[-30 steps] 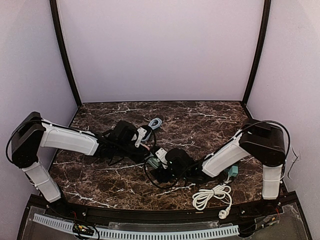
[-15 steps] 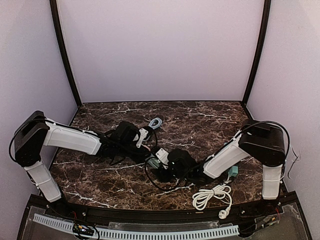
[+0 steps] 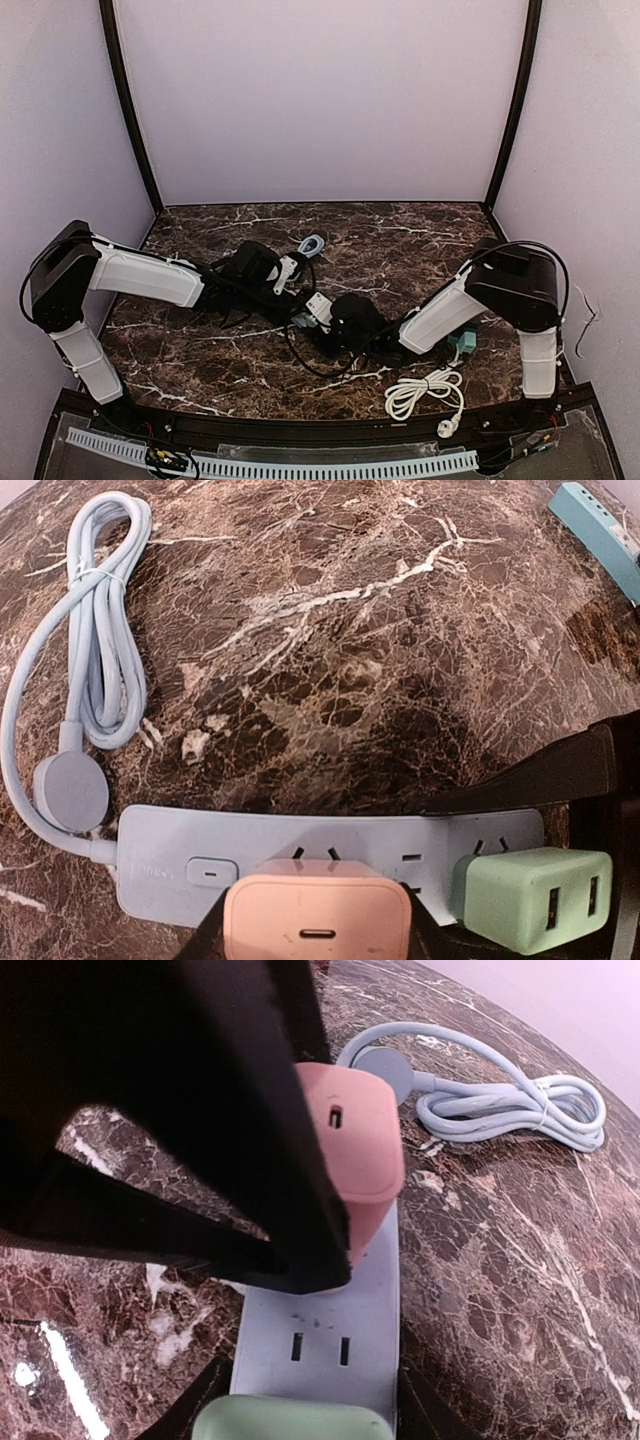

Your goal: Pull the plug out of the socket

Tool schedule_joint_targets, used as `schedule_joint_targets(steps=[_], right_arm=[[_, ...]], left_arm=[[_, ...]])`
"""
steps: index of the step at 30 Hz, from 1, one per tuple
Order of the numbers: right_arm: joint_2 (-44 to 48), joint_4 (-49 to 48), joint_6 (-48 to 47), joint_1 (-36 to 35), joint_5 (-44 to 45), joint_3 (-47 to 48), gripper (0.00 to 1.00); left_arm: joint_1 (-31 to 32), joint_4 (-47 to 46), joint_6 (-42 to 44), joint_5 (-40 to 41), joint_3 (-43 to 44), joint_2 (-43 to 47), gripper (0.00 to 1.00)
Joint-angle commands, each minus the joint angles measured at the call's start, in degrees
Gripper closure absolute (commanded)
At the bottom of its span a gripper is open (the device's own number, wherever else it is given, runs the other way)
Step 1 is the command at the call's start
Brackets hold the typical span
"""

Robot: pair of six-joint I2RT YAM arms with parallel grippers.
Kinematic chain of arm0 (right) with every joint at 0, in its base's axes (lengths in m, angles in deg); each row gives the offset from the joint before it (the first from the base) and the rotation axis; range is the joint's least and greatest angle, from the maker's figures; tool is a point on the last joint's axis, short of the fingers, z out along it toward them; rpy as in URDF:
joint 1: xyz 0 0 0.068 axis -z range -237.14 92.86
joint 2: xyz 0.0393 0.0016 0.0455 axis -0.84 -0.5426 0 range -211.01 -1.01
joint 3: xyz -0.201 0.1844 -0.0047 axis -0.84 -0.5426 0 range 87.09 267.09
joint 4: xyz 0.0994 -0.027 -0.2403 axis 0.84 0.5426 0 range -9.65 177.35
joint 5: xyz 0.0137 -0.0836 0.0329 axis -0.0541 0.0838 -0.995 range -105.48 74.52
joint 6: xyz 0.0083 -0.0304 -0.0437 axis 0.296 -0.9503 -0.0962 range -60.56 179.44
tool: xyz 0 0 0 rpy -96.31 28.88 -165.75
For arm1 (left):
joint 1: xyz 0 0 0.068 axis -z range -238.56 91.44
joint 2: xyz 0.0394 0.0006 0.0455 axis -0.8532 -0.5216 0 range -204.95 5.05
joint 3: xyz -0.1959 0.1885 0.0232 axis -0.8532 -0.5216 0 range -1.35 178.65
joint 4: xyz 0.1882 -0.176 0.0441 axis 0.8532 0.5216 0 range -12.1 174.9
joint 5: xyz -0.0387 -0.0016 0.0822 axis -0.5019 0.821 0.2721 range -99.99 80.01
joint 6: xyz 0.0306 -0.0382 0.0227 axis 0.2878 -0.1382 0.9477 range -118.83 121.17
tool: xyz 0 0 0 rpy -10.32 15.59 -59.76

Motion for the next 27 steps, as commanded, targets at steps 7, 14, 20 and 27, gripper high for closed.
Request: schedule_joint_targets(steps=[7,14,20,27], right_arm=[[-1.9,0.1,2.2,1.1,-2.2,-0.1,0.77],[-3.2,2.3,3.3,1.1,-2.5,1.4,1.0],[-3.5,2.8,3.6,1.1,-2.6,1.6,1.0],[-4.1,4.0,4.0,1.3,-2.8,2.5,1.0]], left_arm=[[0.3,-0.5,-1.3,-4.4,0.4,2.4,0.78],[1.8,-0.8,0.7,2.5,0.3,3.7,0.78],[-1.0,-4.0,-5.8,-7.3,-1.0,4.4,0.78],[-0.6,-3.2,-2.9,-4.2,0.0,5.8,0.79]])
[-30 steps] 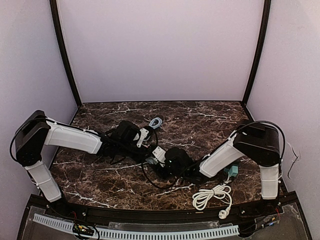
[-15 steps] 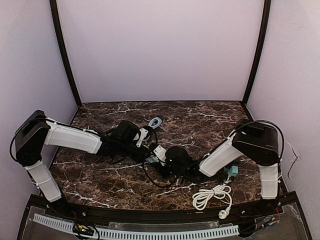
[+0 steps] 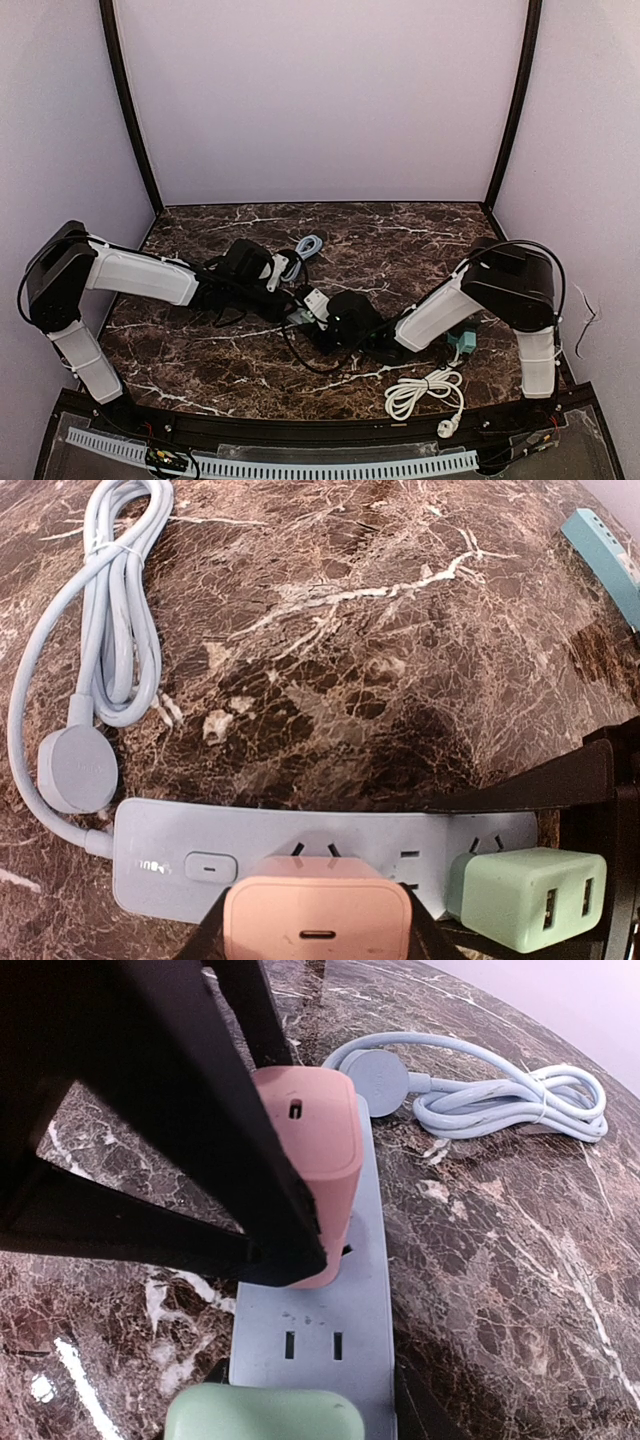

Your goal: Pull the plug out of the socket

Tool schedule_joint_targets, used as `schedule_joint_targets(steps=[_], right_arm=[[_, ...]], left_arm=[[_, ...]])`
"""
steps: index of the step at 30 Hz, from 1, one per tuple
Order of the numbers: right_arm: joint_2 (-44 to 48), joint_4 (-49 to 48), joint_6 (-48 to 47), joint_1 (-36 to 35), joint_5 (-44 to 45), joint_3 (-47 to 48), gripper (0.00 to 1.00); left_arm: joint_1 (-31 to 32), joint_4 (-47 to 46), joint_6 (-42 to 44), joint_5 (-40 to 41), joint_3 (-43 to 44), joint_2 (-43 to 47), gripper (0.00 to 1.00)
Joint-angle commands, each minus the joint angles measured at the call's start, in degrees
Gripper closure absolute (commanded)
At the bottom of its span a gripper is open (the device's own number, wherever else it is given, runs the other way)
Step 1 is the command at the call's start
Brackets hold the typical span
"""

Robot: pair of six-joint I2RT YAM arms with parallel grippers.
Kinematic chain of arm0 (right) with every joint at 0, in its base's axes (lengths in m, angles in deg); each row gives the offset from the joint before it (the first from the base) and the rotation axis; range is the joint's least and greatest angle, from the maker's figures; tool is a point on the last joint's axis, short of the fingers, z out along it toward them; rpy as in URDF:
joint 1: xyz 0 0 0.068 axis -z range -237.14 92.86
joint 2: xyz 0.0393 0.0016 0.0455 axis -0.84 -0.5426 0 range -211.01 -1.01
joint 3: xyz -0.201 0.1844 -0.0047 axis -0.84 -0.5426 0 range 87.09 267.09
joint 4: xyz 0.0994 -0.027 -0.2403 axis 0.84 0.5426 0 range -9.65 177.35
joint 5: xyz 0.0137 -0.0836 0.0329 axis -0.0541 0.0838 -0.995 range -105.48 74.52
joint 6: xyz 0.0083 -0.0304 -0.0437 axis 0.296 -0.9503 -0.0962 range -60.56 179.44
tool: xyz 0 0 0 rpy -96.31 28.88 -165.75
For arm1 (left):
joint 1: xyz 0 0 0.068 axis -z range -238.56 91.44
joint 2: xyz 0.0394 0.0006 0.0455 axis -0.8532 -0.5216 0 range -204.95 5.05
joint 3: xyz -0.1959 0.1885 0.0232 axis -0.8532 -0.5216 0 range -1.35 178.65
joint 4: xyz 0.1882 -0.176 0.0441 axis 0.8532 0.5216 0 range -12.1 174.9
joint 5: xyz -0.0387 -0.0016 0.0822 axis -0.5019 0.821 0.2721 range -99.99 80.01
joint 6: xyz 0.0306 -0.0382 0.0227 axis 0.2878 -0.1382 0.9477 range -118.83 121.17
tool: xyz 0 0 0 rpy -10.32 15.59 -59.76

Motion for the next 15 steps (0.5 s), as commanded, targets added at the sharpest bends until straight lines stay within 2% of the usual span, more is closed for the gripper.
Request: schedule_joint_targets(steps=[1,8,12,15], right_arm=[[-2.7,3.4,0.7,0.6,-1.1,0.4,1.0],[-2.9,3.8,1.4,1.0,-1.8,0.6,1.0],[-3.1,4.1,1.7,1.3,-2.0,0.8,1.0],[-3.3,4.4,1.8,1.4,-2.0,0.9,1.0]], left_arm=[[2.5,-1.3,2.4,-0.3,1.9,4.5,0.79],[4.5,2.5,8.5,10.9,1.9,4.2,0.8],[4.9,1.3,9.0,11.7,0.6,4.4,0.81],[4.7,-1.5,6.6,9.2,-1.4,6.4,0.81]])
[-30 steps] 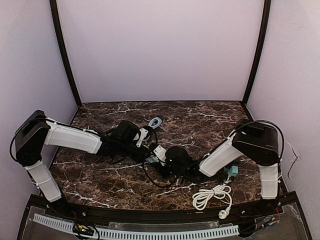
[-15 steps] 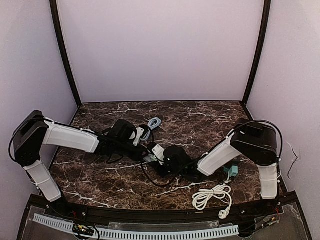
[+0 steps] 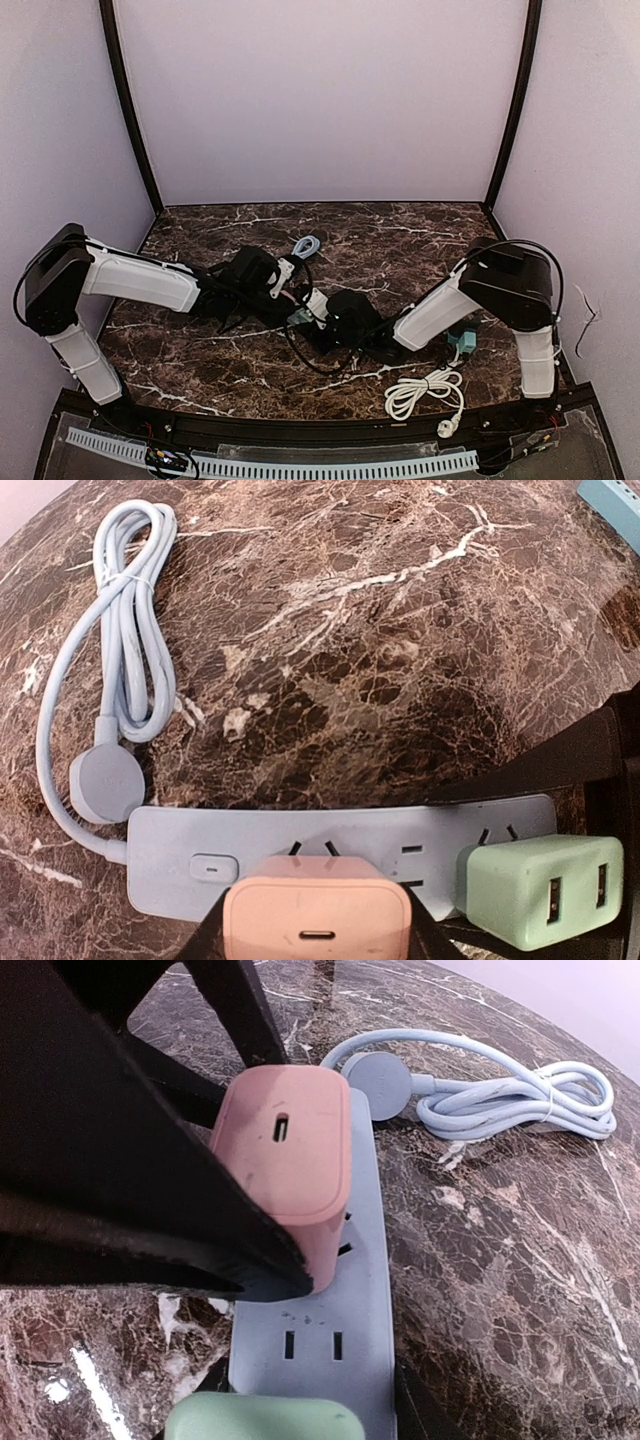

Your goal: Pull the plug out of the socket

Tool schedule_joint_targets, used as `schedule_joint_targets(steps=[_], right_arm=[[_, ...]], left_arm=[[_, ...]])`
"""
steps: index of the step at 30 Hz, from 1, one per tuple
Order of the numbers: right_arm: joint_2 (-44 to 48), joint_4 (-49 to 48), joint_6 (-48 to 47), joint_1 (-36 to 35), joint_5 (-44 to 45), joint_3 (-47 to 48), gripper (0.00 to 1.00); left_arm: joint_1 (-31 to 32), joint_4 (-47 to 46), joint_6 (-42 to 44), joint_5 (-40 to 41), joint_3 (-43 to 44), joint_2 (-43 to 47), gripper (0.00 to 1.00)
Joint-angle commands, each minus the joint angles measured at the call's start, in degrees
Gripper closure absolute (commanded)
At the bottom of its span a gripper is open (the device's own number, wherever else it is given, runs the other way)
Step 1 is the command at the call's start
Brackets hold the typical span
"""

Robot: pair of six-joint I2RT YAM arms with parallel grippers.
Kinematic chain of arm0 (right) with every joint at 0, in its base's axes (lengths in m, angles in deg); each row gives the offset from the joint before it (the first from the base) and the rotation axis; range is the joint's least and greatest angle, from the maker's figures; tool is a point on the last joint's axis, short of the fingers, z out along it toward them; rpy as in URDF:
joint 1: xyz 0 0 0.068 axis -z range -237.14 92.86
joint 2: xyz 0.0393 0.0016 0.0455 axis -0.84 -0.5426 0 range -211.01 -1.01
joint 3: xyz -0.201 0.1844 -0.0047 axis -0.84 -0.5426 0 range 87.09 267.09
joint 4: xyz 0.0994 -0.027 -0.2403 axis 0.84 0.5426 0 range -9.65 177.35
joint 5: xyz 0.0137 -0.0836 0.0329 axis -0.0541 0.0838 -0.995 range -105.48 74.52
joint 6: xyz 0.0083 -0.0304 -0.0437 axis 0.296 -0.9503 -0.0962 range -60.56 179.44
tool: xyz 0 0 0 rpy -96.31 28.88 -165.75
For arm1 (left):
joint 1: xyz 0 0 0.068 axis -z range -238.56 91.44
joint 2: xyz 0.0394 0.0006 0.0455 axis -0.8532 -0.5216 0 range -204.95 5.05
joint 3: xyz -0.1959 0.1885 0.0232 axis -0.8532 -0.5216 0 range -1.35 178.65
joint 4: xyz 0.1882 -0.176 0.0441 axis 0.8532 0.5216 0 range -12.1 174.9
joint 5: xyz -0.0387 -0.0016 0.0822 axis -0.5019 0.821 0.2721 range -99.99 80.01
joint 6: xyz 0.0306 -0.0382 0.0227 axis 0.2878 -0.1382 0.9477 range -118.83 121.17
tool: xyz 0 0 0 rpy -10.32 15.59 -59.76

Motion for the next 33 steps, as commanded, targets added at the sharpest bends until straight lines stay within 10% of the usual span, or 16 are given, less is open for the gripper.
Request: schedule_joint_targets(steps=[1,10,21,33], right_arm=[[-2.7,4.6,0.6,1.1,-0.6,0.4,1.0],[-3.3,5.5,0.7,1.2,-0.6,1.1,1.0],[-4.0,6.6,1.1,1.4,-0.4,1.9,1.0],[-3.6,6.4,1.5,1.6,-0.1,1.4,1.0]], left_arm=[[0.5,-4.0,-0.5,-2.1,-1.6,6.7,0.81],[-0.8,-5.4,-5.7,-8.3,0.0,7.4,0.81],[2.3,-0.3,4.8,5.2,1.4,5.5,0.82],[-2.0,-3.5,-3.6,-4.1,-0.8,8.0,0.81]])
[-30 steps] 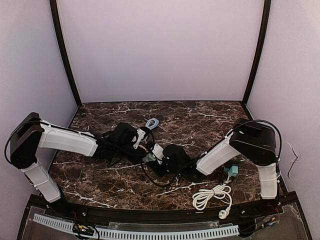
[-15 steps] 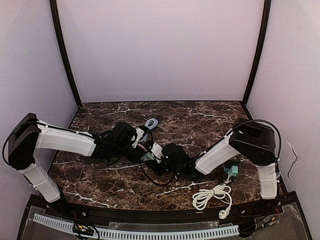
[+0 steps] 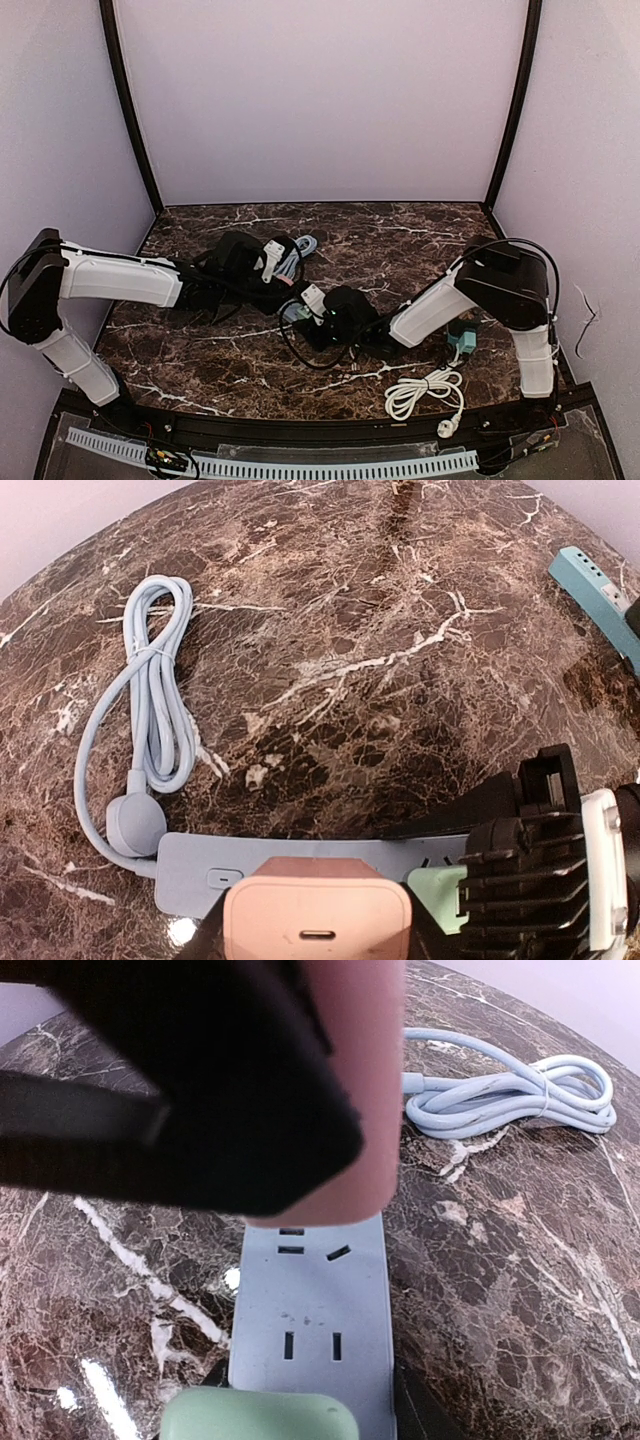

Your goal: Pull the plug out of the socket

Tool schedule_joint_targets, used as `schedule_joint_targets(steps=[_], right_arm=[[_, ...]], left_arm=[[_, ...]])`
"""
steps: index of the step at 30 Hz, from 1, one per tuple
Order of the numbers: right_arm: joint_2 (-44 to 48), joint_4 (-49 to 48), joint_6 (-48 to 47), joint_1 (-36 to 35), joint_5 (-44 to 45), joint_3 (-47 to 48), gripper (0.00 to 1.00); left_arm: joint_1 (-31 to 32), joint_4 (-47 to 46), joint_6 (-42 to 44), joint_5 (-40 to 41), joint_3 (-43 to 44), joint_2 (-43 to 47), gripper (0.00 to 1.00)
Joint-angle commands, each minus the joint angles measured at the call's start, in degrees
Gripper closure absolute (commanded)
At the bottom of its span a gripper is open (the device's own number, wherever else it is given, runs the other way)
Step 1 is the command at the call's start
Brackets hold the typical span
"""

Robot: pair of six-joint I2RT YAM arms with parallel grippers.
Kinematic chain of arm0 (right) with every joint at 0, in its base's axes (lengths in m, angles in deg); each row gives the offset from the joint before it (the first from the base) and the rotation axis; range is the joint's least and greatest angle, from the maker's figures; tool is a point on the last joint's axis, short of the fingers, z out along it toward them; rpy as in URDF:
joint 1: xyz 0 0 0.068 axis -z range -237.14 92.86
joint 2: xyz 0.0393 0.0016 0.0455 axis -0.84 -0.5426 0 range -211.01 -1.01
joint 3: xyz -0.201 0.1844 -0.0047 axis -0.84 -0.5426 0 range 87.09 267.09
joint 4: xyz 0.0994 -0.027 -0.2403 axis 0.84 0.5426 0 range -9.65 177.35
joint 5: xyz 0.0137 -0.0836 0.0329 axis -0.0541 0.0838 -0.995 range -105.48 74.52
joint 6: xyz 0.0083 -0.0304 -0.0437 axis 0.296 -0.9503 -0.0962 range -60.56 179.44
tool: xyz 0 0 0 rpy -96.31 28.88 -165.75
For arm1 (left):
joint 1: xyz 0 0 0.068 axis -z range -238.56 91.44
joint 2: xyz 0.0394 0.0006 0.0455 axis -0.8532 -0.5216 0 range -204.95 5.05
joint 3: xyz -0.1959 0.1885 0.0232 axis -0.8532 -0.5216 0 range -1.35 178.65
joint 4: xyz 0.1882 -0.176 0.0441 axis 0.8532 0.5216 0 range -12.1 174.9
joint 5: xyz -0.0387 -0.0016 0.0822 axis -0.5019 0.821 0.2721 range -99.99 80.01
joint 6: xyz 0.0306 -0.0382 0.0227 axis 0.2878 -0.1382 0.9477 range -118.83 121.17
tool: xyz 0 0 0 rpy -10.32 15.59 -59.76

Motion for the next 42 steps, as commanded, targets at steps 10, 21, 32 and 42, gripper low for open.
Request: schedule_joint_targets(steps=[10,21,32,42], right_arm=[[-1.3,5.1,0.9,1.3,2.3,-2.1,1.0],[-0.7,4.2,1.0,1.4,1.8,-2.9,1.0],[-0.1,2.9,0.8,1.5,1.1,-3.9,1.0],[-0.1,1.9,0.5,1.4,0.4,-4.1,1.0]], left_arm=[[-6.4,15.7,-6.7,2.3,9.8,3.8,0.79],[-19.4,45.5,-11.4,4.2,29.0,-4.2,0.78],[-32.5,59.5,-8.0,0.9,44.2,-15.5,0.77],[-39.2,66.4,-4.1,1.3,58.5,-28.8,0.77]])
